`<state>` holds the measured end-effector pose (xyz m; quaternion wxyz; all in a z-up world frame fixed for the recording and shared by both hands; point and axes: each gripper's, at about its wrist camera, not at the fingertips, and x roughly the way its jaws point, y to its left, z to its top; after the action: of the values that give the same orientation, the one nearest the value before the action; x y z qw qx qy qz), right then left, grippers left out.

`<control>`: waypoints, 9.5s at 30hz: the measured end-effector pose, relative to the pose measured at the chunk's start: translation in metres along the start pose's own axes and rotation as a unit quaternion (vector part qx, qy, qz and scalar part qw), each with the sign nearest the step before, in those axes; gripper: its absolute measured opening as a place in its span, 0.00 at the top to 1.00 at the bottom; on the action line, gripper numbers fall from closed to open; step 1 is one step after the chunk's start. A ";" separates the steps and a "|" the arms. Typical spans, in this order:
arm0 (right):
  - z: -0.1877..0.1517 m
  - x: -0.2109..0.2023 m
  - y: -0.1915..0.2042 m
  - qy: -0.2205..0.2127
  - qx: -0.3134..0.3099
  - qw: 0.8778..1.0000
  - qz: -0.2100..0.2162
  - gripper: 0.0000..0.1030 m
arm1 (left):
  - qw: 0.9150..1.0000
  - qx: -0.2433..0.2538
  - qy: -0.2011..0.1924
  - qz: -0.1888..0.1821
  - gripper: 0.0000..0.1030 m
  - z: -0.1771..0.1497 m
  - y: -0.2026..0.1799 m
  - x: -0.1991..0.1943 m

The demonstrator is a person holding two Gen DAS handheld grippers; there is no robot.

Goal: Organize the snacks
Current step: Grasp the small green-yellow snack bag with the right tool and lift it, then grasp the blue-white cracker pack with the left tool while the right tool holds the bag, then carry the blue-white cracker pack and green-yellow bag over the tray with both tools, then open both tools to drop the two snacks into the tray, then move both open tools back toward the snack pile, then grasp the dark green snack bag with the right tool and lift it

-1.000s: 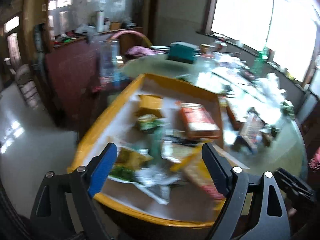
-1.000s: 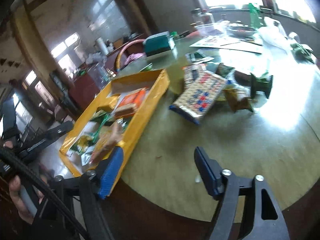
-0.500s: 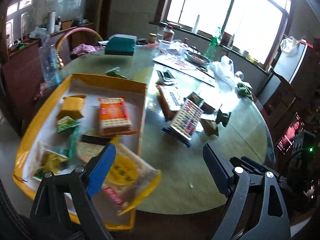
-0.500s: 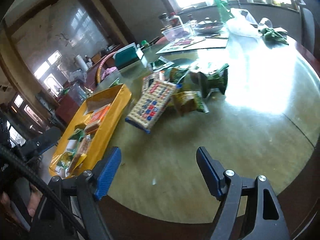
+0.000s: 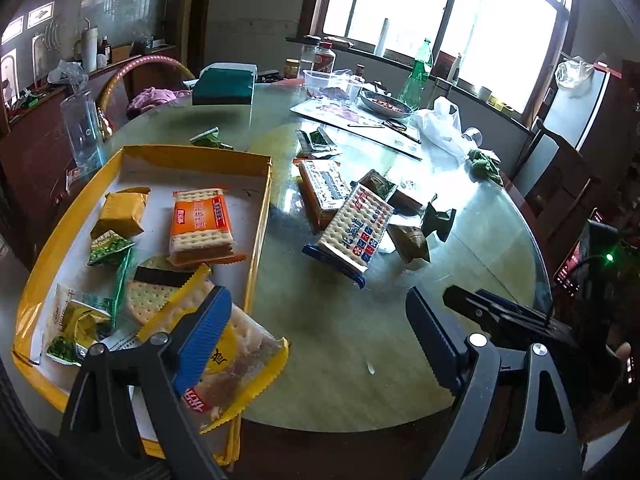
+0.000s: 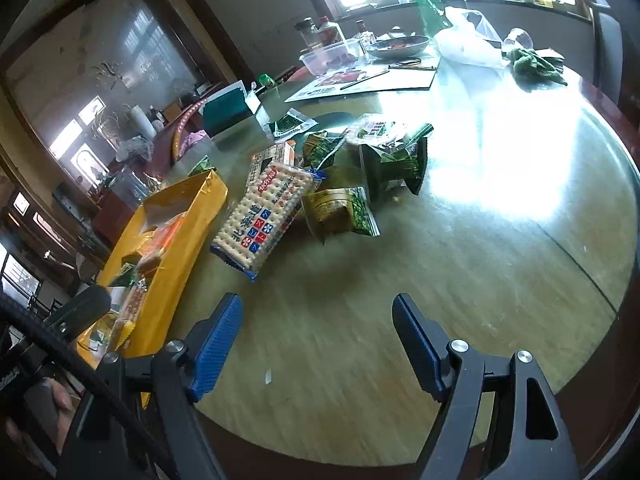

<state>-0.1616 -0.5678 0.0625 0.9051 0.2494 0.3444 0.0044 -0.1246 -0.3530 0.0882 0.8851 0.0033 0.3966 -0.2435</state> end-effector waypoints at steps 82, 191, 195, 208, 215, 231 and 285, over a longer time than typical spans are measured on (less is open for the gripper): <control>0.000 0.006 -0.051 0.028 0.013 0.999 -0.043 0.59 | 0.986 0.123 0.103 0.049 0.14 0.052 -0.051 0.130; 0.001 0.054 0.188 0.034 -0.161 0.981 0.105 0.61 | 0.979 -0.189 -0.054 0.057 0.46 0.001 0.196 -0.056; -0.002 0.065 0.207 0.051 -0.178 0.976 0.113 0.61 | 0.978 -0.189 -0.049 0.070 0.46 -0.001 0.205 -0.056; -0.018 0.103 0.248 0.095 -0.215 0.967 0.103 0.59 | 0.982 -0.161 -0.007 0.103 0.45 -0.016 0.216 -0.034; -0.026 0.103 0.254 0.095 -0.224 0.965 0.100 0.50 | 0.983 -0.150 0.011 0.105 0.42 -0.019 0.214 -0.026; -0.009 0.028 0.164 0.003 -0.115 0.978 0.173 0.22 | 0.987 -0.148 -0.041 0.045 0.16 -0.006 0.145 -0.054; 0.026 0.004 -0.023 0.005 0.006 1.000 -0.018 0.22 | 0.999 -0.023 0.032 -0.016 0.14 -0.009 -0.014 0.012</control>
<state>-0.1458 -0.5985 0.0658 0.9019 0.2483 0.3532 -0.0127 -0.1308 -0.3686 0.0763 0.8679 -0.0160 0.4301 -0.2481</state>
